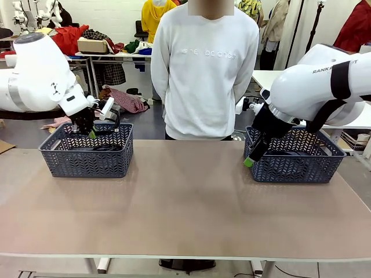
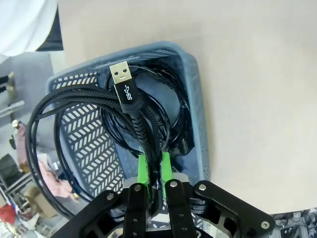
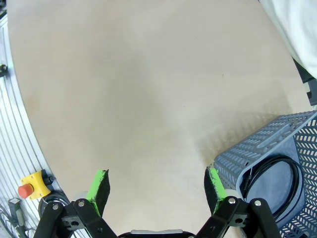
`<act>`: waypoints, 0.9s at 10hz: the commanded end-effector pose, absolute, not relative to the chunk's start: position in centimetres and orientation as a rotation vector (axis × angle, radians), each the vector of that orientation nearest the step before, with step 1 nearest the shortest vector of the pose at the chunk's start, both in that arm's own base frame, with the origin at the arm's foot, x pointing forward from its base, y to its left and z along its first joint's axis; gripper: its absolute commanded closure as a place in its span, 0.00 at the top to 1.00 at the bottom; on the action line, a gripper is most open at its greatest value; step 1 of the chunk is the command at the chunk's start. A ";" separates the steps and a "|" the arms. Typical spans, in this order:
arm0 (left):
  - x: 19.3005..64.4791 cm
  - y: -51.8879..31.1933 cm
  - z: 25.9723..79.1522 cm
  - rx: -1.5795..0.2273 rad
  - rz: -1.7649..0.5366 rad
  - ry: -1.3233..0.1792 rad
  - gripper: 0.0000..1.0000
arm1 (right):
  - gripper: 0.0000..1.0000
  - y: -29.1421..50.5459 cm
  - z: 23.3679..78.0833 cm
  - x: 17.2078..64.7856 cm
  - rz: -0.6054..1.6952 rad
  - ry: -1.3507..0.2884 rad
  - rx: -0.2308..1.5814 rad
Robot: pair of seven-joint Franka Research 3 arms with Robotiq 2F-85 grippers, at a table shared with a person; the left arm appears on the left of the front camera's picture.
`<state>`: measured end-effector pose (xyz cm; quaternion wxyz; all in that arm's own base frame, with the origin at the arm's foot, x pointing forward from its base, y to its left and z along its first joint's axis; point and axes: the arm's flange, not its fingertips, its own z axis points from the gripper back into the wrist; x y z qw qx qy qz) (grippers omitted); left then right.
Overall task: Organize the cables according to human instructions.
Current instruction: Pick up a bundle of cables and place it in the basket indicated by the human.
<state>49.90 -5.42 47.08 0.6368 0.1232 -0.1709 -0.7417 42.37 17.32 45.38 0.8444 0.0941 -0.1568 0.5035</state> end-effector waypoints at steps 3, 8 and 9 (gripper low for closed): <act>52.4 -4.8 45.9 0.306 -1.681 -0.395 0.11 | 1.00 17.4 45.4 42.3 1.055 -0.333 0.199; 53.3 -4.2 44.9 0.293 -1.683 -0.388 0.11 | 1.00 17.4 45.4 42.3 1.055 -0.333 0.199; 53.3 -4.2 45.0 0.288 -1.693 -0.378 0.31 | 1.00 17.4 45.4 42.3 1.055 -0.333 0.199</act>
